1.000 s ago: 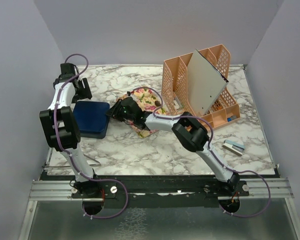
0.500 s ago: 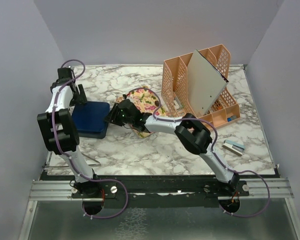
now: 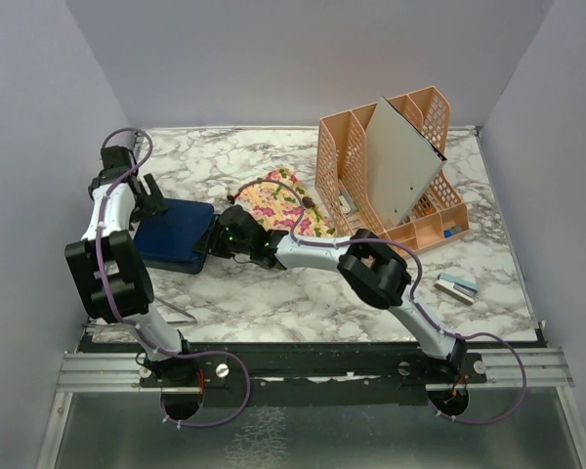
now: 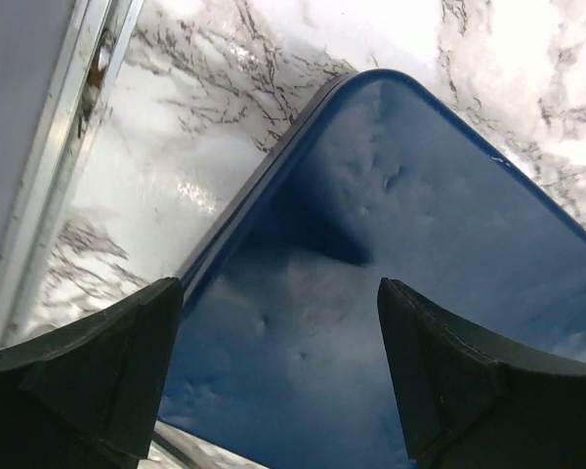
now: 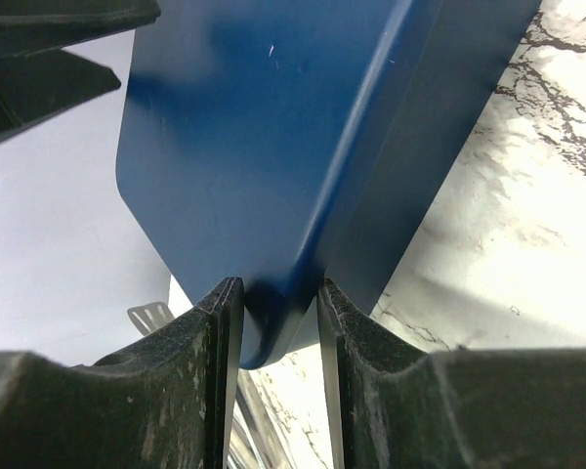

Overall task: Pack the chocolate
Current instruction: Close the box lid on the packing box, then adjust the packing box at the center of the board.

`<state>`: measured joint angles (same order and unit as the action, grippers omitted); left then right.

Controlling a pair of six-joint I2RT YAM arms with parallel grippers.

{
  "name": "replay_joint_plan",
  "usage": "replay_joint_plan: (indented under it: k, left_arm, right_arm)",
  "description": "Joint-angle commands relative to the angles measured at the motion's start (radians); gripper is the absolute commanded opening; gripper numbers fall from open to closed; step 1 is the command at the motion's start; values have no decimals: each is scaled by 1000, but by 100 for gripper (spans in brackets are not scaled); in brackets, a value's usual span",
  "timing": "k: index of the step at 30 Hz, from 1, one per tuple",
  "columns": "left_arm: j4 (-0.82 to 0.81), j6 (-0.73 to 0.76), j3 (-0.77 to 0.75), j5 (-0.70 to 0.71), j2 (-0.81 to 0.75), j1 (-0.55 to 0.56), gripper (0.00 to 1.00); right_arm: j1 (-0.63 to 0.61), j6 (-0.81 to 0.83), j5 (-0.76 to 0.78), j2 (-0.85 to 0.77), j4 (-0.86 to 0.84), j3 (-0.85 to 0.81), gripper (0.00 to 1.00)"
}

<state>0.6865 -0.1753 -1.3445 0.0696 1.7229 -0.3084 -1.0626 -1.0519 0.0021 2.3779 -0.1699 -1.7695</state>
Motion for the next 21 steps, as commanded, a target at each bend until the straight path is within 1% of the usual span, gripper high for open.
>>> replay_joint_plan:
  k: [1,2,4,6,9,15,18,21]
  left_arm:
    - [-52,-186,66,-14,-123,-17,88]
    - [-62,-223,83,2,-151,-18,87]
    - [-54,-303,103,78,-200,-23,87]
    - [-28,-391,115,108,-244,-26,86]
    - [-15,-493,158,71,-306,-26,86]
    - [0,-586,276,8,-423,-27,87]
    - [55,-615,278,3,-437,-30,85]
    - [98,-634,262,-50,-442,-42,82]
  right_arm:
    - [-8,37,33,-35,29,19,40]
    - [-8,38,37,-40,28,25,41]
    - [-8,39,44,-50,17,41,41]
    - [-8,38,42,-53,6,56,41]
    - [-7,46,34,-54,-15,69,43]
    - [-8,103,46,-105,-60,139,52]
    - [-6,166,71,-154,-100,192,56]
    - [7,255,95,-189,-123,209,62]
